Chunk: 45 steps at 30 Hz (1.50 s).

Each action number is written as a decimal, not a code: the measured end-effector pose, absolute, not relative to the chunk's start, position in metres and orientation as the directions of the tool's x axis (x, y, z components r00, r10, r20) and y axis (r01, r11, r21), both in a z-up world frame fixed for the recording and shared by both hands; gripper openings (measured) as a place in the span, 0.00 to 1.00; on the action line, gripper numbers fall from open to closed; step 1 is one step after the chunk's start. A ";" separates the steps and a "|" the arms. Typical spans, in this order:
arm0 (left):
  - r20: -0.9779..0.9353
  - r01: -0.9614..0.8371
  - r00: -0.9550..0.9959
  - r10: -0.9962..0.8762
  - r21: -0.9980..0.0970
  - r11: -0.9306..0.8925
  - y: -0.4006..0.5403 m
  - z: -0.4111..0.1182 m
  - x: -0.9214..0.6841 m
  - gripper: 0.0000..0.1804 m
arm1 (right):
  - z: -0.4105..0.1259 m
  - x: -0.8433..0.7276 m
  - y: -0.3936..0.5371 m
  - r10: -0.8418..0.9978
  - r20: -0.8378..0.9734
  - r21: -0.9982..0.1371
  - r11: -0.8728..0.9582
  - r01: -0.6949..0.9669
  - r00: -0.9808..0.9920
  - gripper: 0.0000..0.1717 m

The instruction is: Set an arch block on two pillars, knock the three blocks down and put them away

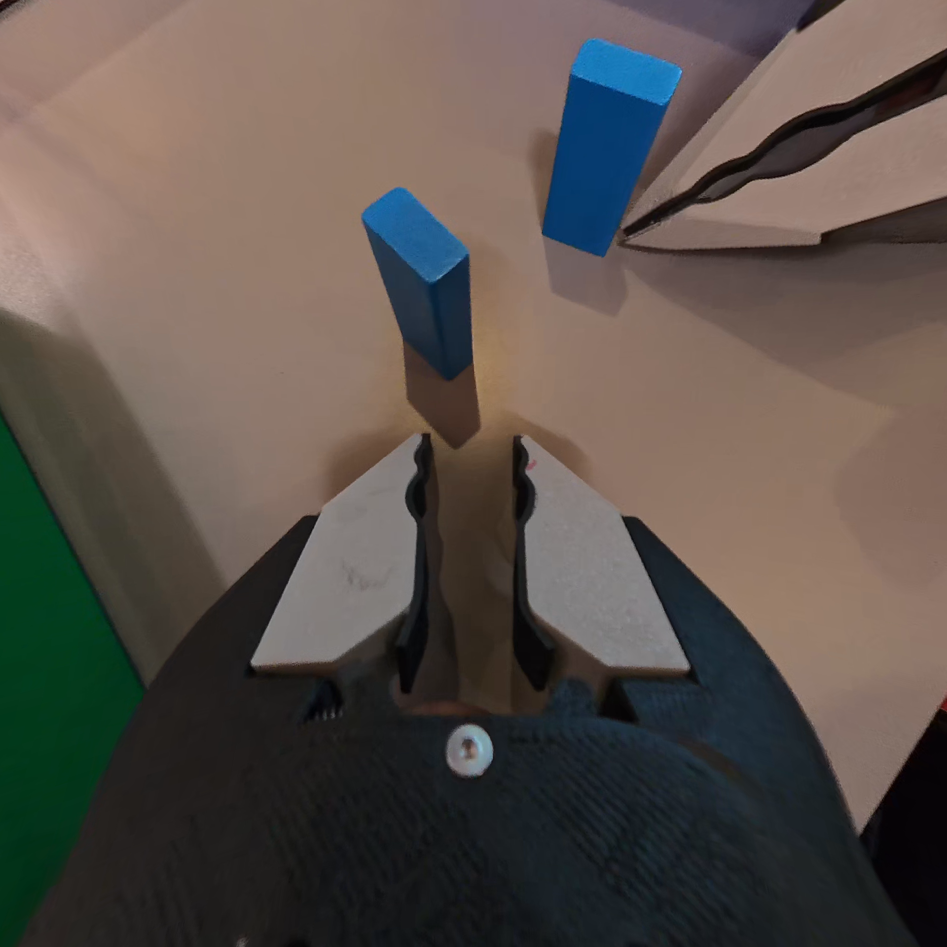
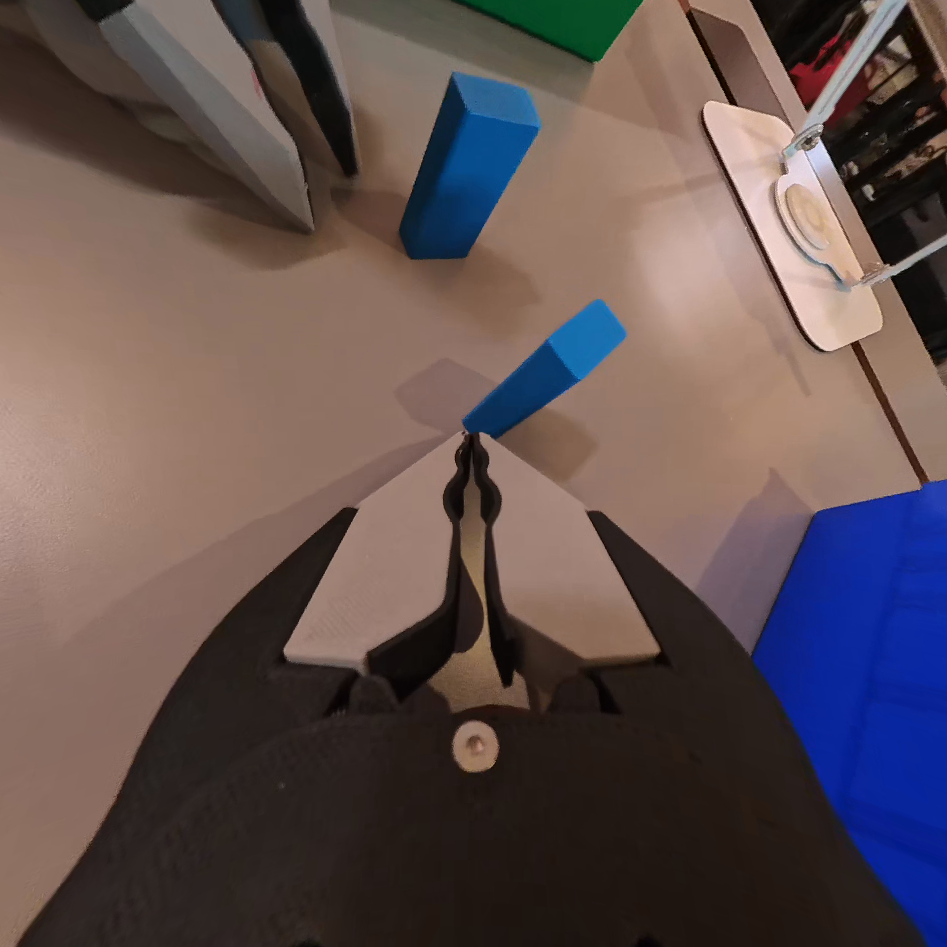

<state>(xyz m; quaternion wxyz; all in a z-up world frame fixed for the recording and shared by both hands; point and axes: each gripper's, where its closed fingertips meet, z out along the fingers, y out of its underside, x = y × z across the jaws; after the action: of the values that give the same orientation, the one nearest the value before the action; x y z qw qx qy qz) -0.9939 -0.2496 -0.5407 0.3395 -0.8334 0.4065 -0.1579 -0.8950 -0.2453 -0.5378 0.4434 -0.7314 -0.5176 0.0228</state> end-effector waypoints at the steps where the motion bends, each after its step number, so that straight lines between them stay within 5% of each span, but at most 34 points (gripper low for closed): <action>1: -0.015 -0.570 0.622 -0.783 -0.694 -0.440 -0.249 -0.541 -0.995 0.17 | -0.539 -0.895 -0.246 0.775 0.439 -0.663 -0.062 0.746 0.454 0.00; 29: 0.010 -0.543 0.616 -0.788 -0.718 -0.434 -0.248 -0.541 -0.993 0.17 | -0.536 -0.898 -0.233 0.785 0.407 -0.682 -0.079 0.727 0.467 0.00; 39: 0.023 -0.535 0.612 -0.791 -0.724 -0.435 -0.249 -0.540 -0.994 0.16 | -0.496 -0.903 -0.233 0.862 -0.030 -0.902 -0.241 0.357 0.507 0.25; 45: 0.013 -0.537 0.612 -0.791 -0.727 -0.427 -0.249 -0.540 -0.994 0.17 | -0.494 -0.911 -0.227 0.869 0.001 -0.905 -0.209 0.370 0.495 0.23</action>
<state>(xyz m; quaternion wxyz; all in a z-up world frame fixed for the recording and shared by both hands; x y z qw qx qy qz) -0.9943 -0.2488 -0.5404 0.3530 -0.8254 0.4022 -0.1798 -0.9109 -0.2266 -0.4943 0.4636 -0.7296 -0.4248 0.2689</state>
